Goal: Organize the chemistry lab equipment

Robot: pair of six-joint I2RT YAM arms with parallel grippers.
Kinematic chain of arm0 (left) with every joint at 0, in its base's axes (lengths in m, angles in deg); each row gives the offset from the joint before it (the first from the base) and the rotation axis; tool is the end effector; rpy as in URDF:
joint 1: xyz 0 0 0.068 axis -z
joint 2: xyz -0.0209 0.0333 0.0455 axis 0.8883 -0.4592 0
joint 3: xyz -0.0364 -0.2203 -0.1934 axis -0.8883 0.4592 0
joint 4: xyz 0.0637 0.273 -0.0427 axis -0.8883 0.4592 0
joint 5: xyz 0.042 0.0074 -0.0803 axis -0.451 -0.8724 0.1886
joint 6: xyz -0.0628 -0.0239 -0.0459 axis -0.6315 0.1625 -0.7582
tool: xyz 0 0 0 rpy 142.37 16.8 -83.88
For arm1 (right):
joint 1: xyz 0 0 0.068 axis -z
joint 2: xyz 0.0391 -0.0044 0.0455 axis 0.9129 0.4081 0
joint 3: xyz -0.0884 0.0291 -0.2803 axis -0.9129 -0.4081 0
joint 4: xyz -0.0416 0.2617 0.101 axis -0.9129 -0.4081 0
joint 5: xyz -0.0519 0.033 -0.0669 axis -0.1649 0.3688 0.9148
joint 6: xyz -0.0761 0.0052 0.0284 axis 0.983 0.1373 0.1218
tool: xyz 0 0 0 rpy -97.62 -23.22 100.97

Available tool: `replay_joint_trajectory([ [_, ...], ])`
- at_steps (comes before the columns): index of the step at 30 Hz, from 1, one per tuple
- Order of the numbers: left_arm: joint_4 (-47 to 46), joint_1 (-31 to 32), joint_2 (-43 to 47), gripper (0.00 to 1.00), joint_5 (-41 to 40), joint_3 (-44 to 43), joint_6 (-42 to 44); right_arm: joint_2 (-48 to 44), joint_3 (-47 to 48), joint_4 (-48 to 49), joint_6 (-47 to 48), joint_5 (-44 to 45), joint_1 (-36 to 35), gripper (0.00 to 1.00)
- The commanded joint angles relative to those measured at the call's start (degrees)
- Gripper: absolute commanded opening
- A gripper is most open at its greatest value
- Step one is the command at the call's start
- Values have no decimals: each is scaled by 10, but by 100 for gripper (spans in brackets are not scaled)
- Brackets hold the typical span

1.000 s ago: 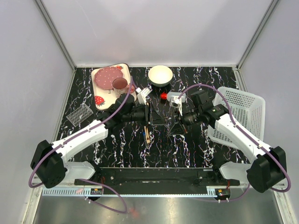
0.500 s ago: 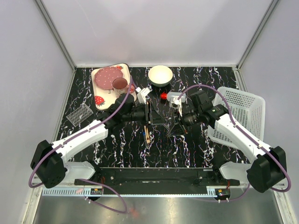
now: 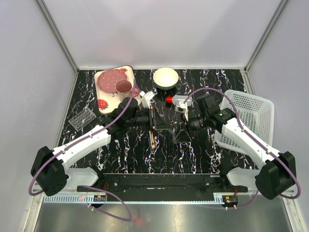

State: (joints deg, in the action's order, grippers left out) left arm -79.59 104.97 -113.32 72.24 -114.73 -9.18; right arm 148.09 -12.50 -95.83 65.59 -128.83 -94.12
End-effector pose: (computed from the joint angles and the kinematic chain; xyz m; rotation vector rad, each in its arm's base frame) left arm 0.2142 -0.2468 0.3038 0.2595 2.2215 -1.5667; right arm 0.2089 0.1788 0.2845 -1.3301 1.8782 1.2545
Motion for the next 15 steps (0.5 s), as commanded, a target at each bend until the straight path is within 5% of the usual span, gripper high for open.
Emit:
replay_joint_trajectory([
  [1, 0, 1, 38, 12, -11, 8, 8, -3, 21, -2, 6, 5, -5, 55],
  [4, 56, 1, 59, 11, -38, 6, 27, -3, 41, -22, 29, 10, -4, 81],
  [7, 128, -7, 91, 11, -84, 4, 52, 2, 68, -52, 58, 30, -1, 97],
  [15, 341, -137, 198, 12, -191, -20, 149, 11, 108, -82, 104, 95, 43, 100],
])
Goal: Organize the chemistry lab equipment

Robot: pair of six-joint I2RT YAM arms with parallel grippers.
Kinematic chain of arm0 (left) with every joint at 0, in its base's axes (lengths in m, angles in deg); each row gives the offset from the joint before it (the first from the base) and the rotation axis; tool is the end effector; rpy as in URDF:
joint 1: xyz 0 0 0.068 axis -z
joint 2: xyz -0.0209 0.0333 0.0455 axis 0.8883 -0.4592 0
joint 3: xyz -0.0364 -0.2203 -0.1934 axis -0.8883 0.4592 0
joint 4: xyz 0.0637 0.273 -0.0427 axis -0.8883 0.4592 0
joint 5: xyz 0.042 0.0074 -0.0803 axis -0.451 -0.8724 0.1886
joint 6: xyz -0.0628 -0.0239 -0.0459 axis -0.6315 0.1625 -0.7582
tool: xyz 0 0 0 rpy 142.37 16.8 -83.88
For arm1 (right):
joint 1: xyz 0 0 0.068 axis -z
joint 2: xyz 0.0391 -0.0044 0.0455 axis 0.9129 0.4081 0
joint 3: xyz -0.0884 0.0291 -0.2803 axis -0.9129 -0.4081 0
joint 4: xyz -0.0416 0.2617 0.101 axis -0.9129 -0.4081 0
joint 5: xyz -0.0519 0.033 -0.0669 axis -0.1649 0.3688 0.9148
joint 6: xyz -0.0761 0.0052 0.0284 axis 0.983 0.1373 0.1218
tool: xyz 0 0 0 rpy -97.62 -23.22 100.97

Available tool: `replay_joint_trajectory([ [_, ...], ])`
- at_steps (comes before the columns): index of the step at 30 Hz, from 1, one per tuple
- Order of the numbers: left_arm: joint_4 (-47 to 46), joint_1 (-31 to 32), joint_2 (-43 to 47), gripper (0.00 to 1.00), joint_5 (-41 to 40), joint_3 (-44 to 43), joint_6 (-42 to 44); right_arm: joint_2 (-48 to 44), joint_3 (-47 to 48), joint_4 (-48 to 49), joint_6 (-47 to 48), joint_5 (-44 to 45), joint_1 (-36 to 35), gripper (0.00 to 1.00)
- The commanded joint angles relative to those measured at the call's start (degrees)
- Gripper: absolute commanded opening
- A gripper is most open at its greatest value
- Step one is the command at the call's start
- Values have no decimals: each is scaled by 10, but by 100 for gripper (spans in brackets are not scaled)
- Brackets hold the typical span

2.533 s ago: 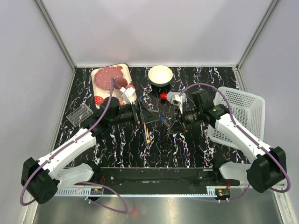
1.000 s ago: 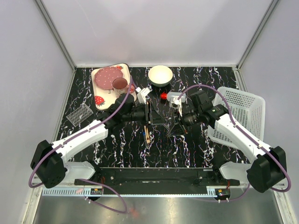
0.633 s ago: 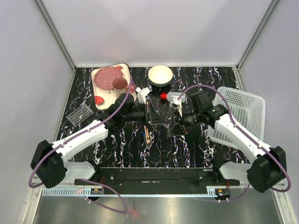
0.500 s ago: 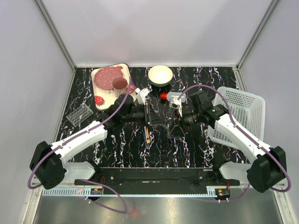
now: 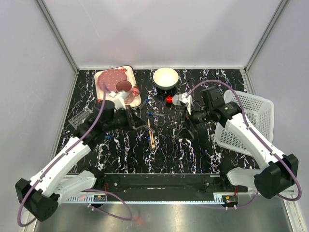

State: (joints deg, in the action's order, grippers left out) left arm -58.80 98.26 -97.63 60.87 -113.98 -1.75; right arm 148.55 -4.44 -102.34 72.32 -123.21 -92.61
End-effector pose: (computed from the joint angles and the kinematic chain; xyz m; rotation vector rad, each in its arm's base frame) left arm 0.1924 -0.1696 0.3247 0.0829 2.2254 -1.2165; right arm 0.2210 0.1723 0.3187 -1.3794 1.8281 1.0589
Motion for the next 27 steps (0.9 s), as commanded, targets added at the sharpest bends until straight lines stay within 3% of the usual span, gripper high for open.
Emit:
replay_joint_trajectory([
  [1, 154, -87, 46, 12, -86, -47, 89, 11, 28, -15, 40, 38, 36, 100],
  [6, 250, -194, 42, 12, -170, -99, 173, 38, 28, 2, 31, 18, 95, 100],
  [11, 260, -268, 27, 13, -228, -120, 221, 72, 22, 22, 20, -32, 128, 100],
  [27, 203, -438, -35, 13, -236, -133, 270, 81, -43, 51, 65, 80, 133, 100],
])
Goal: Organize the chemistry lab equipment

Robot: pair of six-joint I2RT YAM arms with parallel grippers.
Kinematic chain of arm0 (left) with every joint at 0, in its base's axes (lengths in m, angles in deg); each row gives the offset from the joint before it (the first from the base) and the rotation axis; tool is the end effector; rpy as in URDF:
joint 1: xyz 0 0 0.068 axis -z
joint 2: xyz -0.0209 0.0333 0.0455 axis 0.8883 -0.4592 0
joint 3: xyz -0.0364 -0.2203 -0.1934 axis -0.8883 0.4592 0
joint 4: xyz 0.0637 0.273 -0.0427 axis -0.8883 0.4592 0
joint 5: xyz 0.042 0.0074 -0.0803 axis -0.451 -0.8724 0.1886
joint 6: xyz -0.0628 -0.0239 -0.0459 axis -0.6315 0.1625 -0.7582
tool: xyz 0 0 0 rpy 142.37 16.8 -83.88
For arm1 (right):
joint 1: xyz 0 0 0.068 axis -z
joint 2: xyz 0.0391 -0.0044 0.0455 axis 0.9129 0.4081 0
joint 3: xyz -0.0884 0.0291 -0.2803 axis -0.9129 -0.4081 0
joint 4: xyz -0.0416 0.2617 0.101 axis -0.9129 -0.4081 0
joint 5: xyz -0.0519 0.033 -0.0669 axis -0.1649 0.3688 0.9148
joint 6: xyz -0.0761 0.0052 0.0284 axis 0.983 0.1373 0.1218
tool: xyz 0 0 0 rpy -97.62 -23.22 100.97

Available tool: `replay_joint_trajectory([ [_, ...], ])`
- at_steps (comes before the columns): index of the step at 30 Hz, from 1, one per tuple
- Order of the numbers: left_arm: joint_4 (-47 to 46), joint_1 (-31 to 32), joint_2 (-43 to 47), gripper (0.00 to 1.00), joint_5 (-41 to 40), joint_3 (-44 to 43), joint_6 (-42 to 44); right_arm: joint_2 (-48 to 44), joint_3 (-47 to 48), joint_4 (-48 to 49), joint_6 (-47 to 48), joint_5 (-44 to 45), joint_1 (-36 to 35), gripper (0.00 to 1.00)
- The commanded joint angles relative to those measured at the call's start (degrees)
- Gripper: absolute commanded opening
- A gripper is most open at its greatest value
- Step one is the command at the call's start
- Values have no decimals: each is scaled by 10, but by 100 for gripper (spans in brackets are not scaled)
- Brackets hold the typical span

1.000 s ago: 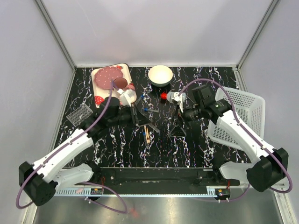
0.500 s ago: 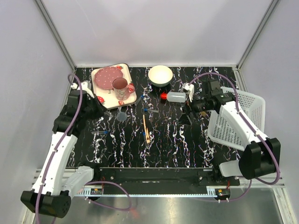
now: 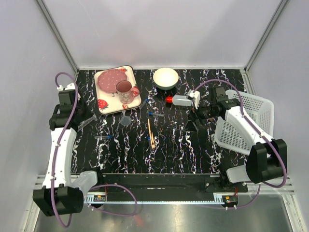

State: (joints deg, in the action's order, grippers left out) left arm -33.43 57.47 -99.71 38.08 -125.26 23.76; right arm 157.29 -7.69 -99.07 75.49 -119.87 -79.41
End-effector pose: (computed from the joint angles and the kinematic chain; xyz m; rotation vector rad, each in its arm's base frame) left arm 0.2353 0.0229 0.3377 -0.5021 2.2483 -0.0992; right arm 0.2829 0.1213 0.2593 -1.1599 2.0692 0.9225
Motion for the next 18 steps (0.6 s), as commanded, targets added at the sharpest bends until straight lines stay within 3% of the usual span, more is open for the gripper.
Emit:
replay_joint_trajectory([
  [1, -55, -35, -23, 13, -6, -20, 15, -11, -15, 19, 37, 56, 1, 100],
  [11, -123, -120, -101, 13, 29, -26, 24, -13, -19, 19, 43, 56, 0, 100],
  [18, -163, -134, -167, 13, 16, -42, 29, -16, -21, 19, 44, 52, 0, 100],
])
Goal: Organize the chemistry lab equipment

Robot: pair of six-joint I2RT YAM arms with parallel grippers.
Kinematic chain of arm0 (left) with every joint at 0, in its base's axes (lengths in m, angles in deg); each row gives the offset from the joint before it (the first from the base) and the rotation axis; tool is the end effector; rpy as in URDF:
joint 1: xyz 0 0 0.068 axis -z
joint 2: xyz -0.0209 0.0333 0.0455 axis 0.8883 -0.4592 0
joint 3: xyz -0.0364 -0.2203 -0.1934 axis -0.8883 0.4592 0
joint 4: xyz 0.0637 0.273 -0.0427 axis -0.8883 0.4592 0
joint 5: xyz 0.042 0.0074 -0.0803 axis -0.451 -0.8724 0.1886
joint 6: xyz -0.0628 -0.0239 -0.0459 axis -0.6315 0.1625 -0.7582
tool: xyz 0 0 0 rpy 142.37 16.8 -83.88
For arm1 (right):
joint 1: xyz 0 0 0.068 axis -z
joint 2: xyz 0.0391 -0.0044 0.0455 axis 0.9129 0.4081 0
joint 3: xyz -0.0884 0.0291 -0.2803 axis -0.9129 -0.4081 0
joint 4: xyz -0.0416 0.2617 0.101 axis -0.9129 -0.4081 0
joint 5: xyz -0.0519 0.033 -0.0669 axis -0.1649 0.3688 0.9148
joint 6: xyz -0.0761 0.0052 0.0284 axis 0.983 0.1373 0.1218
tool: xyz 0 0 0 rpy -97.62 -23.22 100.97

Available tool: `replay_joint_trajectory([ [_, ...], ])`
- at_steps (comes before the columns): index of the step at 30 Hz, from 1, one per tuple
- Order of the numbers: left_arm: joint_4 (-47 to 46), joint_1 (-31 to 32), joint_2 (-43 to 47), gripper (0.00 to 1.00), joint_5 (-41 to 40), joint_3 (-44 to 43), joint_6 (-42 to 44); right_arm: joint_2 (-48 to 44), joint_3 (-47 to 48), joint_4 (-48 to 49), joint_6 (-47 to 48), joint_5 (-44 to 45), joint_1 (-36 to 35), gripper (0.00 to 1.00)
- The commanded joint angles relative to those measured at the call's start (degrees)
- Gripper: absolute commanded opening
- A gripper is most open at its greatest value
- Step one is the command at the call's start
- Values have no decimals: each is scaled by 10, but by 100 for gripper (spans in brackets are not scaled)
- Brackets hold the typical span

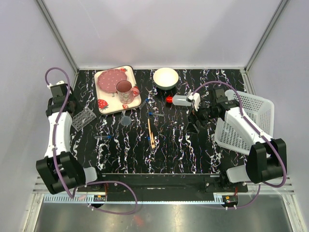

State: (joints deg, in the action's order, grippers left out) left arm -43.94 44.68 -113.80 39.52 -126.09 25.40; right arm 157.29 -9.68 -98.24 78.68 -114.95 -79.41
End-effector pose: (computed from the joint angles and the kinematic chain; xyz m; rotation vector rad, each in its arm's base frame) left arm 0.2914 0.0943 0.3005 -0.7200 2.2369 0.0011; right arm 0.2825 0.1169 0.2449 -1.2050 2.0978 0.8058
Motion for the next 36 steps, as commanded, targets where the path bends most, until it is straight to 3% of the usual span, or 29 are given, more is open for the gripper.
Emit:
replay_joint_trajectory([
  [1, -63, -7, -32, 13, 1, -35, 15, -15, -2, 11, 12, 2, 0, 100],
  [11, -126, -10, -127, 12, -25, -65, 4, -15, -2, 8, 16, -1, 0, 100],
  [24, -138, -12, -230, 12, -37, -117, 13, -4, -2, 5, 20, 0, 0, 100],
  [36, -138, -11, -260, 12, -44, -128, 18, 7, 0, 3, 22, 2, 1, 100],
])
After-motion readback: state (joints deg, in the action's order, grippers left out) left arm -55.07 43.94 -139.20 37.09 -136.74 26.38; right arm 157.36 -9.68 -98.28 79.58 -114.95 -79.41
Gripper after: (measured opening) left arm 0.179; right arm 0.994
